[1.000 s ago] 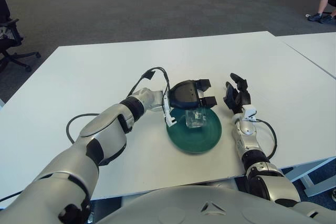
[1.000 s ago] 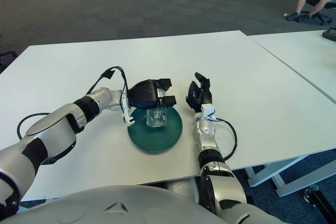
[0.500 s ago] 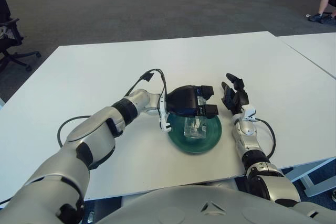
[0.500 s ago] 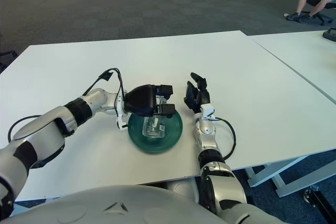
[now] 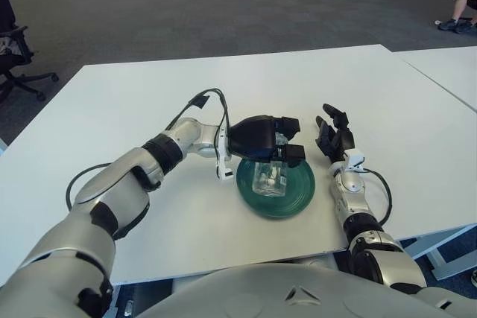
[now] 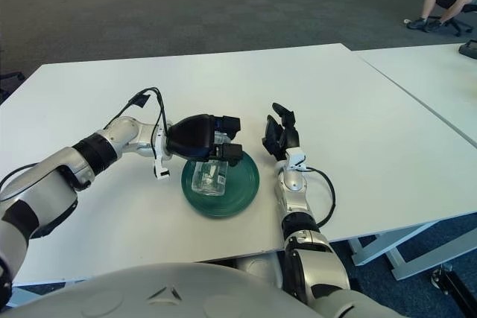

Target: Put the bottle into the plate.

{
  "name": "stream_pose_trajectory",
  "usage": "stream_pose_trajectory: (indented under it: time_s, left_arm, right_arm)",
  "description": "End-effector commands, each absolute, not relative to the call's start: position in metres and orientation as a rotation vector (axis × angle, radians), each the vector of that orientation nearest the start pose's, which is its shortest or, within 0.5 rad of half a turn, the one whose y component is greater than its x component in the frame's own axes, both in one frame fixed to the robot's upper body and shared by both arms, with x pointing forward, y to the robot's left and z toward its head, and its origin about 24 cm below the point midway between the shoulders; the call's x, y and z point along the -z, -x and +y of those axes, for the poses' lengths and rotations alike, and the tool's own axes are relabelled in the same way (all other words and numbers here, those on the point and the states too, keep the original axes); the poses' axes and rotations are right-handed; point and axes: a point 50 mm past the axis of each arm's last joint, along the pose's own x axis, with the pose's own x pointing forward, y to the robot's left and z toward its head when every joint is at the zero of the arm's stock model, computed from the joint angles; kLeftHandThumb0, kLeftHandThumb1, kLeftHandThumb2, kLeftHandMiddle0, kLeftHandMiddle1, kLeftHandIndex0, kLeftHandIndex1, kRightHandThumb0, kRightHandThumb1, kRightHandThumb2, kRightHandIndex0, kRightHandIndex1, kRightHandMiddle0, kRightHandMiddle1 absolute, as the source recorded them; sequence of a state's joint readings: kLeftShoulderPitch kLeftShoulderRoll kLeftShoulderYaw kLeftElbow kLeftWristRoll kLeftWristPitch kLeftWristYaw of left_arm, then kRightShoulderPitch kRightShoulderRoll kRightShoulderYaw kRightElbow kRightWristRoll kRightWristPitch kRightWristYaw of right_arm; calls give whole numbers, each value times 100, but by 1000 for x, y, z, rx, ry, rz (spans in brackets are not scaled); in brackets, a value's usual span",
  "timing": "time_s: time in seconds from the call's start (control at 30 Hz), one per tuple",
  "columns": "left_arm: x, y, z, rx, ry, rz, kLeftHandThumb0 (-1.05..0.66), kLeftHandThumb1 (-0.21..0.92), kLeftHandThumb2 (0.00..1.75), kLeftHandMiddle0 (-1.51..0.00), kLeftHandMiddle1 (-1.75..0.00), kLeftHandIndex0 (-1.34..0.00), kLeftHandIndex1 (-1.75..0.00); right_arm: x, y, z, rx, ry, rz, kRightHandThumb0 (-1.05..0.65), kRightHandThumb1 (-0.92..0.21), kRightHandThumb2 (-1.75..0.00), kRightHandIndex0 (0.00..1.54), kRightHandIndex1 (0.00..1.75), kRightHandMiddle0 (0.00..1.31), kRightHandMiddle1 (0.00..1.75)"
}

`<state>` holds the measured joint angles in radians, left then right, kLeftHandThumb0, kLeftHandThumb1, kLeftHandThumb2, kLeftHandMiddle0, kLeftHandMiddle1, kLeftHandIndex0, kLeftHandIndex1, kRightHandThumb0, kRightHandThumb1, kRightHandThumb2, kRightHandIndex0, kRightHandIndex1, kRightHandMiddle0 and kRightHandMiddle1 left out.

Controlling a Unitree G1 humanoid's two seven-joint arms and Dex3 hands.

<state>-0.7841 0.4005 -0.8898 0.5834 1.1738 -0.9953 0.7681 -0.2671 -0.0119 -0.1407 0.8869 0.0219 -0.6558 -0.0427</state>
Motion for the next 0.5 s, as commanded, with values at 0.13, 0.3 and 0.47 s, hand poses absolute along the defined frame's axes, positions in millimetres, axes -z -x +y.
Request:
stream_pose_trajectory:
  time_s: [0.13,0.3,0.47]
  left_arm:
    - [-94,-266,37,1039,-1011,-1454,0,5,163,-82,-175,-58,-174]
    - [-89,-266,35,1090,-1038,-1436,0,5,162,-81,-175,-59,-172]
    - [-73,-263,30,1071,-1041,-1390,0,5,162,-81,-175,-58,-173]
  right_arm:
    - [45,-254,-160,138,-73,57,-60,-92,-78,41,1,0,75]
    - [45,-255,-160,137,-75,58,-61,-92,-78,41,1,0,75]
    - [44,-254,-159,136,-76,56,-62,-92,-78,41,1,0,75]
